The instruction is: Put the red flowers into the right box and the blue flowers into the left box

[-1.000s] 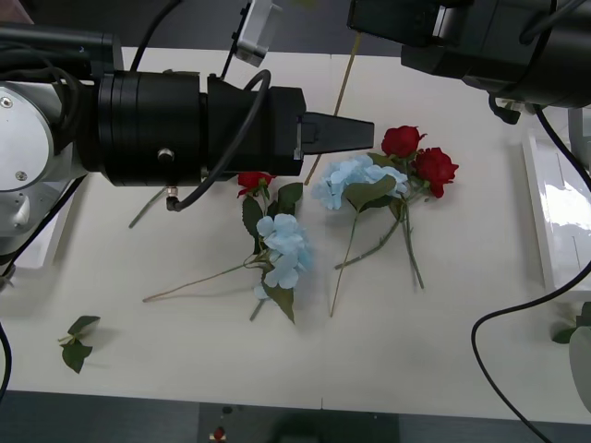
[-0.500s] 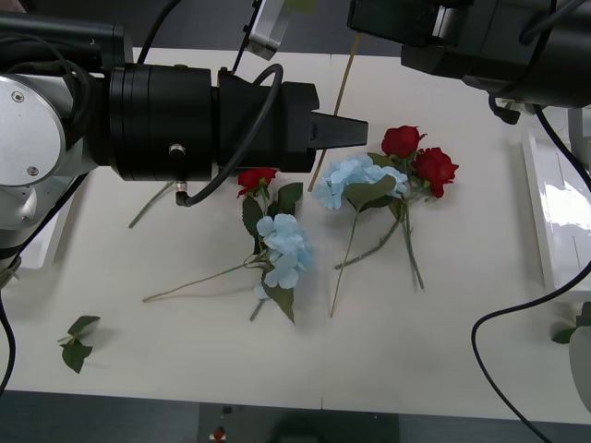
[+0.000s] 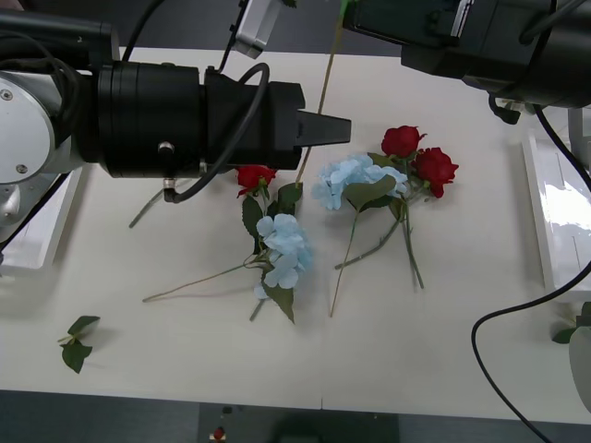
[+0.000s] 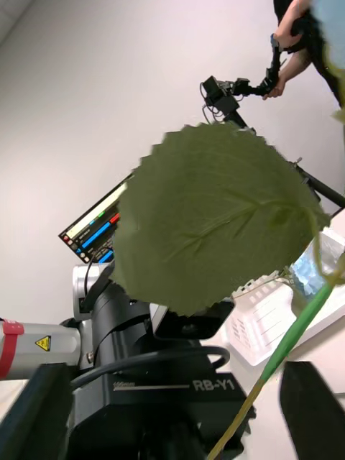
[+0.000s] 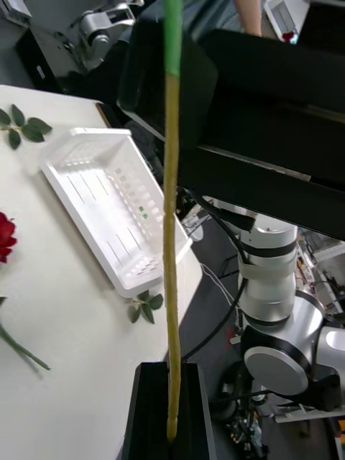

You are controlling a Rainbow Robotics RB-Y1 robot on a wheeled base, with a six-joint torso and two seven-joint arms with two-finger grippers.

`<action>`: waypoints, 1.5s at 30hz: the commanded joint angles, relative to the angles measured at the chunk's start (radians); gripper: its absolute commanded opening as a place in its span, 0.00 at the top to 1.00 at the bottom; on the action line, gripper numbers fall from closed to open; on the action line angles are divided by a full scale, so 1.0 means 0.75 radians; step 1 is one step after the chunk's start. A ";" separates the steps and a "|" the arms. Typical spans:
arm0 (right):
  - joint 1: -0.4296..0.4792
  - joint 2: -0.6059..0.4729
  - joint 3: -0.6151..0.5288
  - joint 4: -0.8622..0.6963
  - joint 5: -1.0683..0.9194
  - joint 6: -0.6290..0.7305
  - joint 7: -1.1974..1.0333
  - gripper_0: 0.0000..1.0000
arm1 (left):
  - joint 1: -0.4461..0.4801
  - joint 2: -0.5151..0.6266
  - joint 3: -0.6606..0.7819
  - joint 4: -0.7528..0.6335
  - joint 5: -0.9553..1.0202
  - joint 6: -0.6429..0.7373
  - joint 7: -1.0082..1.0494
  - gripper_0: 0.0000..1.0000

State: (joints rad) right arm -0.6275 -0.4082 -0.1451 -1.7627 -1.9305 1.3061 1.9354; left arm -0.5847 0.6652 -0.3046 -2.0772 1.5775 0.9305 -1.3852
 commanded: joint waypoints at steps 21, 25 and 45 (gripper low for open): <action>0.002 -0.178 -0.077 -0.043 0.169 0.124 -0.194 0.00 | 0.424 0.659 0.551 0.303 0.073 -0.015 0.002 1.00; 0.002 -0.282 -0.064 -0.047 0.224 0.134 -0.331 0.00 | 0.587 0.700 0.699 0.368 0.001 -0.013 -0.018 1.00; 0.072 -0.581 0.085 -0.047 0.662 0.343 -0.989 0.00 | 0.722 0.710 0.768 0.714 -0.467 -0.001 -0.104 1.00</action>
State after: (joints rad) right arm -0.5684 -0.8000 -0.1254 -1.7645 -1.4900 1.5576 1.2677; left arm -0.0463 1.1705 0.2531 -1.5567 1.2466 0.9253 -1.4229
